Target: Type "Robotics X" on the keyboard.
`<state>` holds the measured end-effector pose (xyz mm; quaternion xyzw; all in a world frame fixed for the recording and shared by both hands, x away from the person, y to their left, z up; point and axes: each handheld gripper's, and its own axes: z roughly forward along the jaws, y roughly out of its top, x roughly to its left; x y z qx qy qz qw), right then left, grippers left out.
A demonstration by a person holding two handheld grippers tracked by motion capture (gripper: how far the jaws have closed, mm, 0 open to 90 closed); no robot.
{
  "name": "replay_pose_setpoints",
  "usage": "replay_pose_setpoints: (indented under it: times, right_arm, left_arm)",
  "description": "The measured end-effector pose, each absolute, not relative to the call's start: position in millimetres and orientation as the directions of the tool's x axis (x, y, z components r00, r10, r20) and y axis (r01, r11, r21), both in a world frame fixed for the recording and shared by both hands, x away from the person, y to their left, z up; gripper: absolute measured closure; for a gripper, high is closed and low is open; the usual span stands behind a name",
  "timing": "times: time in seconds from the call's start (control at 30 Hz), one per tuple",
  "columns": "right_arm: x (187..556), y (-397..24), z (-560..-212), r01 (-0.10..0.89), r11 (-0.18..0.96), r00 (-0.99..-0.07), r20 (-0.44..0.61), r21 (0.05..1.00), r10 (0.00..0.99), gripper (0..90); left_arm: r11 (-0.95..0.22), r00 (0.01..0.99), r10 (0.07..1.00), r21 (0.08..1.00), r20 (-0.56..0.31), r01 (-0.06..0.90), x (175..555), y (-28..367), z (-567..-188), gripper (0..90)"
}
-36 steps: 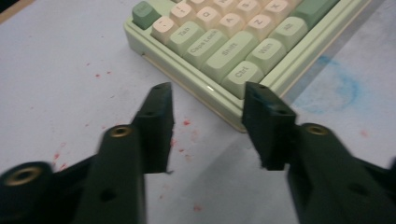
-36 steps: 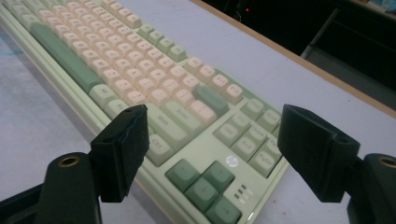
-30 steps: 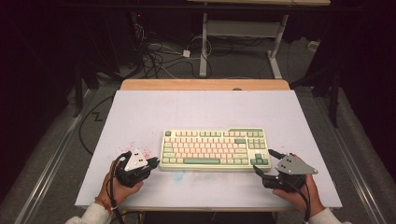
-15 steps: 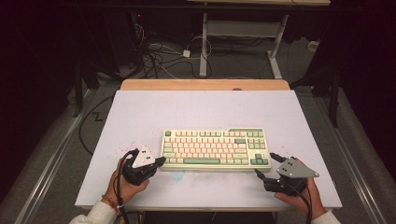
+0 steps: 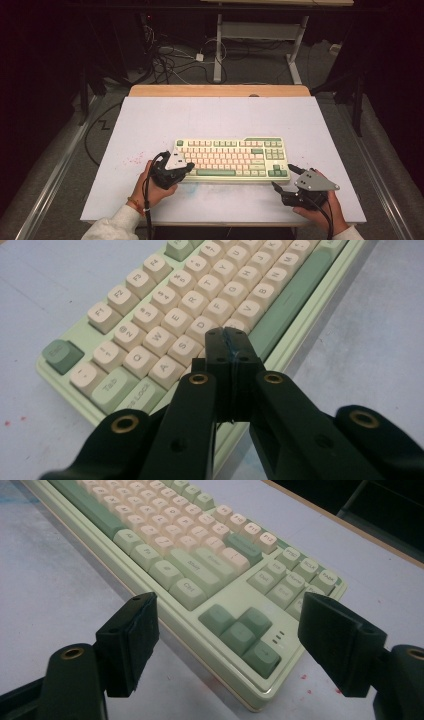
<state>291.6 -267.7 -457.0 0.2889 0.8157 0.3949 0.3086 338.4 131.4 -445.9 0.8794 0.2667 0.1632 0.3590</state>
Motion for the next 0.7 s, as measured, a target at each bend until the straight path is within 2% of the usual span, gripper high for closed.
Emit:
replay_pose_setpoints:
  times: [0.7]
  right_arm:
    - [292, -267, -459, 0.226, 0.536, -0.654, -0.281, 0.814, 0.702, 24.5]
  left_arm:
    - [-0.652, 0.828, 0.549, 0.676, 0.11, 0.342, 360, 97, -453, 87.4]
